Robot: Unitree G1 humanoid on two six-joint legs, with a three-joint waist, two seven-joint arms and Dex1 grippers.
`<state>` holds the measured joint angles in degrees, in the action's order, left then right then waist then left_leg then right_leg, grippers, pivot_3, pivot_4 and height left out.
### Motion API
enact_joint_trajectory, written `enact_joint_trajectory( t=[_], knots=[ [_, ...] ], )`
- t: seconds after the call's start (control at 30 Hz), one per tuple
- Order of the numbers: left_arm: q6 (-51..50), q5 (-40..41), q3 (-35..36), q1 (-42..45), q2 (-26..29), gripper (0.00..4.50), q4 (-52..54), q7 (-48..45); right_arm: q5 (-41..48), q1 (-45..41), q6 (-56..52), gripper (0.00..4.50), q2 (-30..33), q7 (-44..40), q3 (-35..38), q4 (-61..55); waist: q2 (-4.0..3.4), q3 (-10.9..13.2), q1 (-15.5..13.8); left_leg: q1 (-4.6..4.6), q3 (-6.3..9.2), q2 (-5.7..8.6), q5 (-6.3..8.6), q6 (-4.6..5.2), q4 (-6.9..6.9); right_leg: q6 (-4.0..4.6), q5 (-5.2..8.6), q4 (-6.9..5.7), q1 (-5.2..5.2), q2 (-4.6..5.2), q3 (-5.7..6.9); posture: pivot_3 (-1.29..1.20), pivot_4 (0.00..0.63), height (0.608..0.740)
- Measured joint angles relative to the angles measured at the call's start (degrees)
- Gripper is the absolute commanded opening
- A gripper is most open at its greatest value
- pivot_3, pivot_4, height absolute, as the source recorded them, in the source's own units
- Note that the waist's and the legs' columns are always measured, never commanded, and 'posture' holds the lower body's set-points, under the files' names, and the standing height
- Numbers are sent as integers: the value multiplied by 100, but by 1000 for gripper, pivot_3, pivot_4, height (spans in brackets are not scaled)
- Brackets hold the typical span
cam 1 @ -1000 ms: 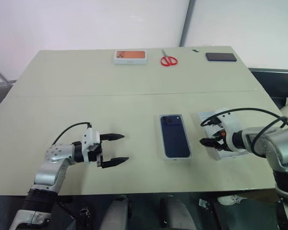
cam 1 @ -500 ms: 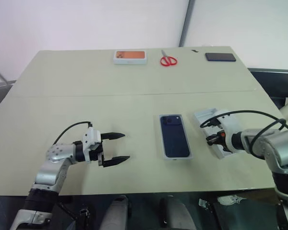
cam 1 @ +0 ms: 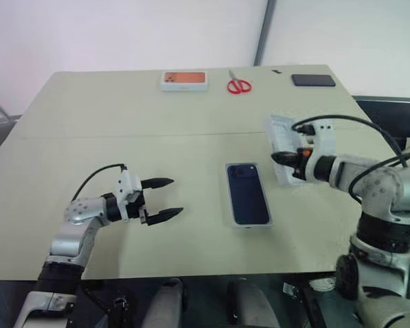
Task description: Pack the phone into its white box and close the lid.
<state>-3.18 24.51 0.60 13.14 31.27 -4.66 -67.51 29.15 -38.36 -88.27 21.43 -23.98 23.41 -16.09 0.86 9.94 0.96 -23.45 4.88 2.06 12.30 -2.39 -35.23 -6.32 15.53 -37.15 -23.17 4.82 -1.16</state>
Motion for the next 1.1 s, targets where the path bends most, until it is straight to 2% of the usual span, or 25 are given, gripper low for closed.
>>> enact_joint_trajectory(
  t=[0.23, 0.33, 0.5, 0.73, 0.9, 1.03, 1.1],
  knots=[
    [-170, 98, 36, 59, -119, 4500, -14, 148, 877, 88, -383, 37, -1242, 24, 546, -388, -2, 1, 3, 0, 2, 0, 0, 0, 1, 0, 0, -4, -4, -1, -3, 0, 150, 740],
    [-257, 121, 54, 112, -153, 4500, -15, 220, 1476, 373, -384, 37, -1403, 48, 532, -587, -2, 1, -3, 0, 2, 0, 0, 0, 0, 0, 0, -4, -2, 1, -4, 0, 150, 740],
    [-433, 176, 78, 172, -205, 4500, -20, 369, 2460, 326, -384, 37, -1965, 593, 1127, -348, -4, 1, 18, 4, 4, -2, 0, 0, 2, 1, -1, -7, -4, -6, -7, 0, 150, 740],
    [-563, 255, 136, 247, -263, 4500, -11, 554, 4045, 825, -384, 37, -1773, 1253, 933, -112, -5, 2, 20, 3, 2, -2, 0, 0, 4, 1, -1, -6, -5, -4, -12, 0, 150, 740],
    [-653, 288, 135, 248, -360, 4500, 87, 678, 5042, 1279, -322, 37, -1582, 1808, 529, -11, -6, 2, 23, 4, 2, -3, 0, 0, 5, 2, 0, -5, -4, -5, -12, 0, 150, 740],
    [-677, 288, 121, 248, -462, 4500, 171, 800, 6037, 1435, 227, 37, -1299, 2608, -75, 271, -6, 2, 21, 2, 0, -4, 0, 1, 4, 2, 0, -4, -4, -5, -12, 0, 150, 740],
    [-733, 291, 106, 248, -497, 3973, 255, 809, 6416, 1581, 510, 0, -1104, 2922, -392, 312, -6, 2, 20, 1, 1, -4, 0, 1, 4, 2, 0, -2, -4, -5, -12, 0, 150, 740]
  ],
)
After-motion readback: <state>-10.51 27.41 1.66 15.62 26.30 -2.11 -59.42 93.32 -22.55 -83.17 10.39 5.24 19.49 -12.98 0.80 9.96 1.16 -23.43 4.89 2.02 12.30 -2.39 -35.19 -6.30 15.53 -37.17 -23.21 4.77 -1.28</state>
